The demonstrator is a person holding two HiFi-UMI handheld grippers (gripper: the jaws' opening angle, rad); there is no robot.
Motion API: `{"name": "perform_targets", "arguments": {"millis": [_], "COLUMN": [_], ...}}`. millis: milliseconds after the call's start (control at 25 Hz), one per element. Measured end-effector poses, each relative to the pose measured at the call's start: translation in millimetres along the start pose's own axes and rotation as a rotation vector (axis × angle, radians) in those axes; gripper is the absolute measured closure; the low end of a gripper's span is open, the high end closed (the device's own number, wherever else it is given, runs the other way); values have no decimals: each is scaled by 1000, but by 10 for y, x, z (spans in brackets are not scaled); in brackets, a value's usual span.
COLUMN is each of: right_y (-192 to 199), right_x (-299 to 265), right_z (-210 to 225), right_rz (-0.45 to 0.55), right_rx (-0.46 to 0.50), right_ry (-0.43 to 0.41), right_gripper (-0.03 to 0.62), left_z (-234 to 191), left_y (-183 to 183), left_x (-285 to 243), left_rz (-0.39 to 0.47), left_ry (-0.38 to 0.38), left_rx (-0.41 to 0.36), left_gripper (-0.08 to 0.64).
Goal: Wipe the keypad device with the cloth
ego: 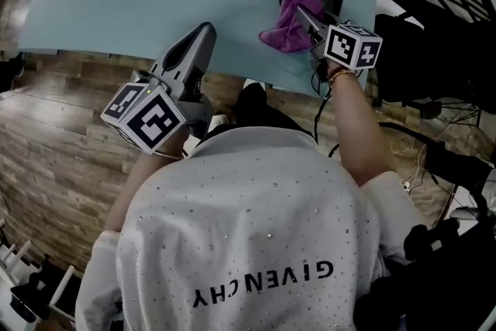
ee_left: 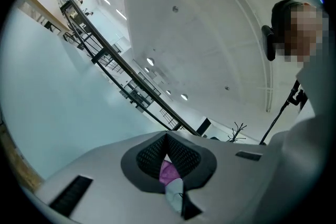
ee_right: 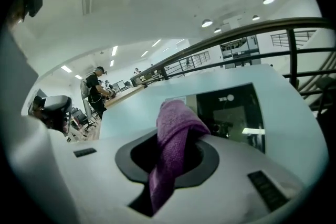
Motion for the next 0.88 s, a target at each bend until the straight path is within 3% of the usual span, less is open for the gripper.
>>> {"name": "perform_targets", "arguments": {"millis": [160, 560, 880], "right_y": [30, -9, 50], "right_x": [91, 269, 446], "right_z": [61, 366, 686], "right_rz": [7, 5, 15], "right_rx": [-25, 39, 18], "right_ry": [55, 237, 398], "right_gripper": [537, 535, 532], "left_z": [-43, -14, -196], "left_y": [-65, -43, 91], "left_x": [115, 221, 243], "left_rz": [-7, -25, -72], "left_ry": [23, 117, 81], "left_rx": [1, -39, -12], "left_gripper": [560, 560, 560]}}
Point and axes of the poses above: the fingertips, and each gripper's own axes: x backward along the fingers, z to its right, y out of its underside, the point moved 9 cm from there along x, backward along the fingers, and after that the axes turned 2 degrees about -z, right-handed, at the moved point
